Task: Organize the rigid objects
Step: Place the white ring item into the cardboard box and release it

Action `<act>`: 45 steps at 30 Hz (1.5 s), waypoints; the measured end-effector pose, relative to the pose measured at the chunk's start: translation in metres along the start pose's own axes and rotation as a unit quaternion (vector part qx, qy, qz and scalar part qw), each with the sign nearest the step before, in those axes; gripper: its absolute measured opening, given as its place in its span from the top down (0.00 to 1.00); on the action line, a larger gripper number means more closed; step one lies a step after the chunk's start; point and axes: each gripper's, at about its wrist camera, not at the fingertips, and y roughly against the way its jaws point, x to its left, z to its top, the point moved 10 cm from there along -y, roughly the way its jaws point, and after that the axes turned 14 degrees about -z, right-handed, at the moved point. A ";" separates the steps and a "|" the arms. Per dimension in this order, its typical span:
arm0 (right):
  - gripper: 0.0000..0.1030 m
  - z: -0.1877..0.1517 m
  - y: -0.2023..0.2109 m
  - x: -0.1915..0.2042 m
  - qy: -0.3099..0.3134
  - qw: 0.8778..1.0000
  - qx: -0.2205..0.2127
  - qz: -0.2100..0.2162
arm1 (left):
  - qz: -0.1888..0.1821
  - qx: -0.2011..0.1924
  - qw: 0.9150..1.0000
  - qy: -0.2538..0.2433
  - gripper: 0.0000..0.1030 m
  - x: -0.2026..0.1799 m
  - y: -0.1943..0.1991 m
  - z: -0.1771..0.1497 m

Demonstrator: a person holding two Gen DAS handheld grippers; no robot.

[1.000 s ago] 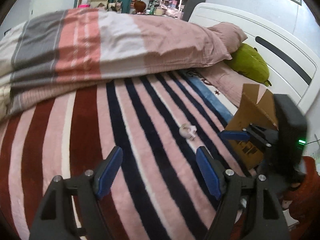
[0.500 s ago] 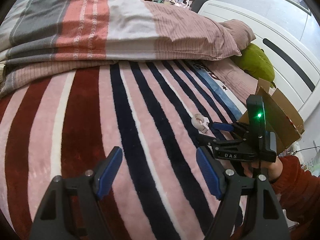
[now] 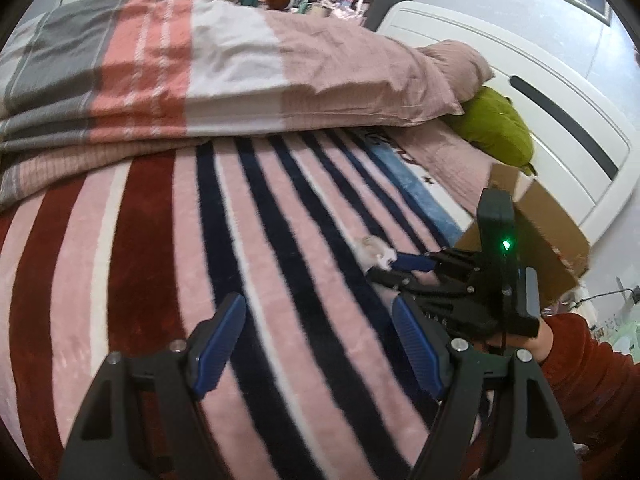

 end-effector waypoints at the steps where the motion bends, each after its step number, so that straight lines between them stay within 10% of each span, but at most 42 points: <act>1: 0.69 0.001 0.012 0.005 0.003 1.000 -0.007 0.012 | -0.005 0.000 1.000 -0.004 0.29 -0.007 0.000 0.002; 8: 0.69 0.019 0.126 0.039 0.041 0.991 -0.084 0.091 | -0.061 0.001 0.997 -0.048 0.30 -0.084 0.002 0.020; 15: 0.69 0.018 0.188 0.001 0.039 0.989 -0.125 0.071 | -0.089 0.006 0.992 -0.095 0.56 -0.153 -0.007 0.041; 34: 0.69 -0.023 0.171 -0.167 -0.022 0.997 -0.068 -0.024 | -0.139 0.096 0.972 -0.163 0.61 -0.263 -0.146 0.069; 38: 0.39 -0.025 0.166 -0.173 -0.022 0.997 -0.060 -0.036 | -0.130 0.085 0.975 -0.158 0.32 -0.260 -0.150 0.073; 45: 0.36 -0.027 0.173 -0.162 -0.017 0.997 -0.069 -0.024 | -0.090 0.040 0.986 -0.132 0.15 -0.246 -0.120 0.080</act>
